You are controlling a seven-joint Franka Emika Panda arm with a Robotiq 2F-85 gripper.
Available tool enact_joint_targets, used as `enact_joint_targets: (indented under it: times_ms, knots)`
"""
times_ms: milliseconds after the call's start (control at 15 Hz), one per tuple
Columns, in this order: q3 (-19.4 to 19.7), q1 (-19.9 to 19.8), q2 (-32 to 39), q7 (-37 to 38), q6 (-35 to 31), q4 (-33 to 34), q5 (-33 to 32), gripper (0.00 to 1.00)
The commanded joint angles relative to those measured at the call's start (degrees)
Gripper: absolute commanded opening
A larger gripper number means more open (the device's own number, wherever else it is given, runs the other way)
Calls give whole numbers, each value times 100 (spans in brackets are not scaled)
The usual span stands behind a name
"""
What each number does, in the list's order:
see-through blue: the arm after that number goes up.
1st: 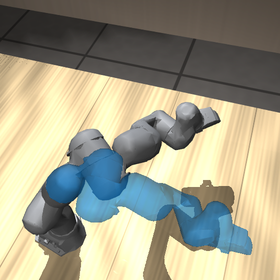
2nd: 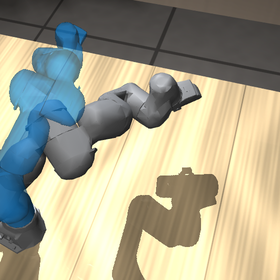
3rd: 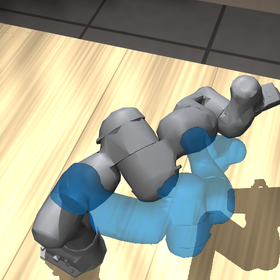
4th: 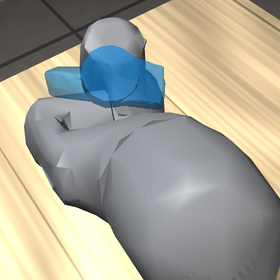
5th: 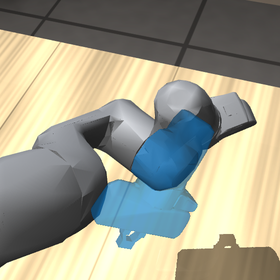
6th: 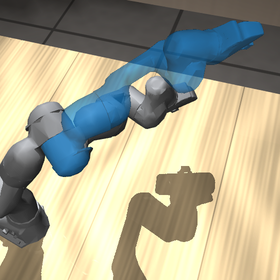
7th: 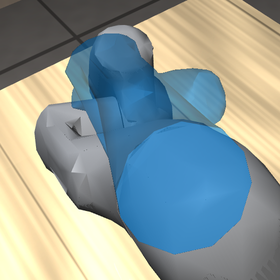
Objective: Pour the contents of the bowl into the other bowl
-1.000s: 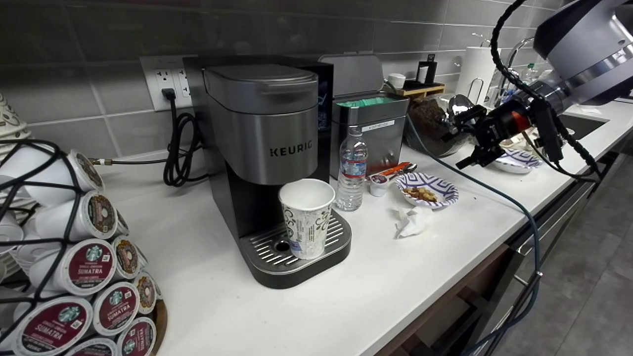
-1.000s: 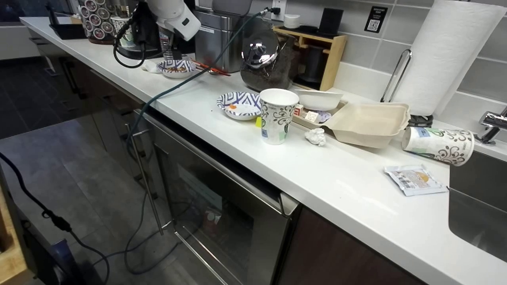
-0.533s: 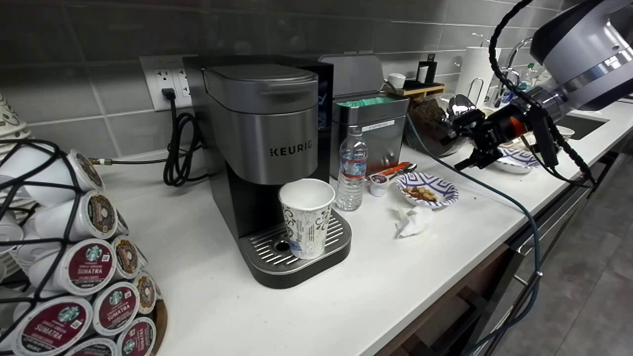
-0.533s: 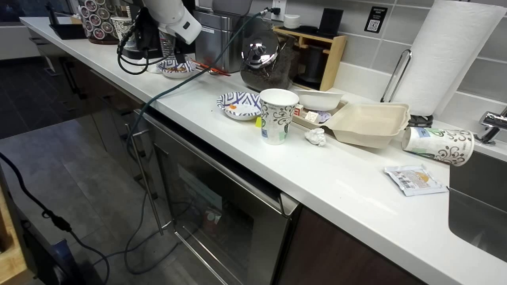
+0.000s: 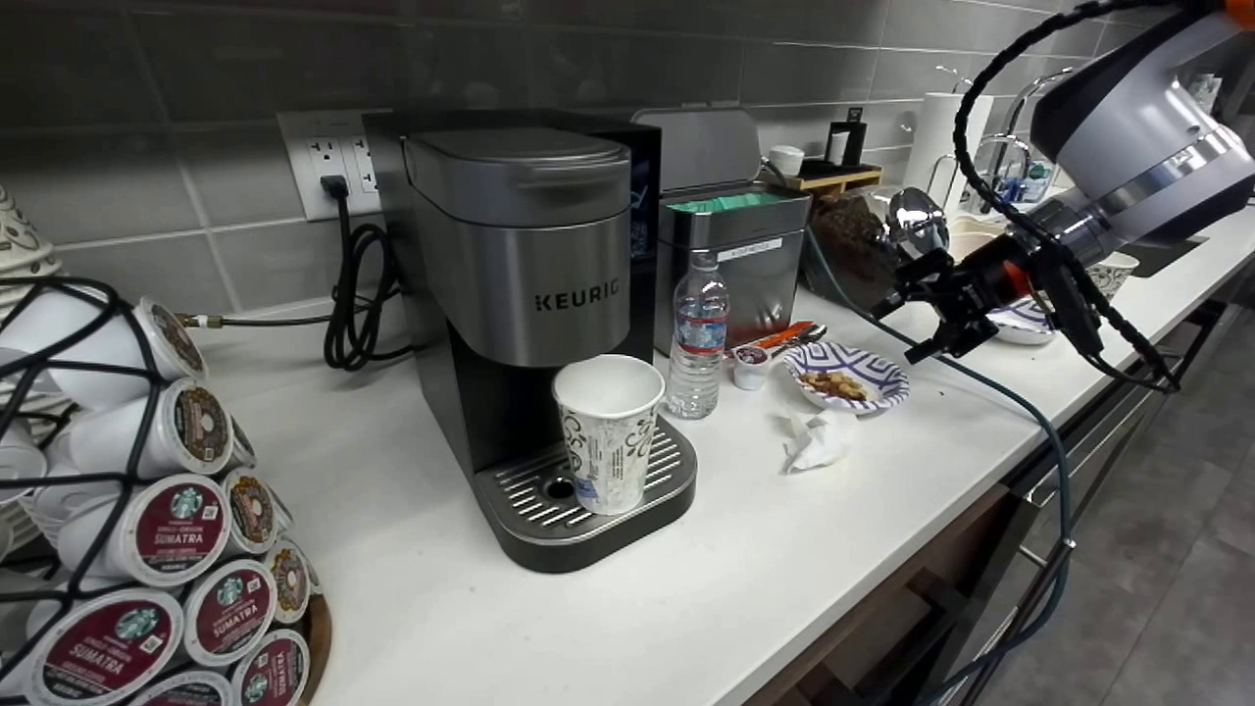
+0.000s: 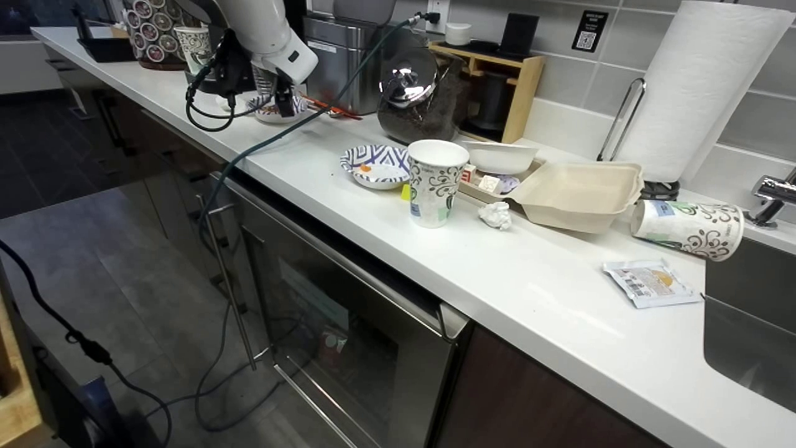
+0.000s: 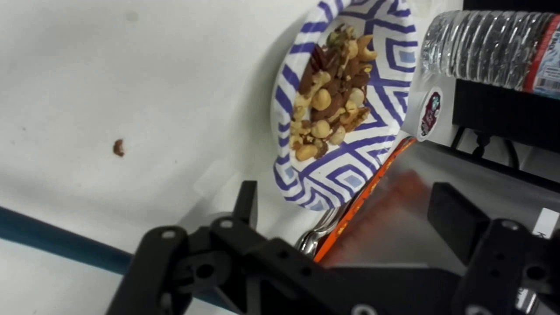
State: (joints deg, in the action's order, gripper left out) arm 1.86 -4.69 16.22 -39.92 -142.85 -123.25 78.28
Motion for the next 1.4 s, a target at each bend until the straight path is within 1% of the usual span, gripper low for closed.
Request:
enact_joint_targets:
  times_ms: [0,67,133,200,400,800,867,1067,1333]
  knots:
    - [-3,101,156,-70,-186,-33,31,100]
    - [-8,114,186,-63,-193,-32,33,96]
    - [-17,128,214,-48,-191,-30,44,88]
    - [-24,139,238,-59,-202,-26,72,84]
    - [-44,161,280,-65,-172,-22,111,54]
    - [-48,182,336,-4,-148,-7,60,9]
    - [-44,183,342,7,-152,-8,48,0]
    - [-14,169,336,170,-51,-12,-90,0]
    - [128,40,142,826,429,-26,-735,0]
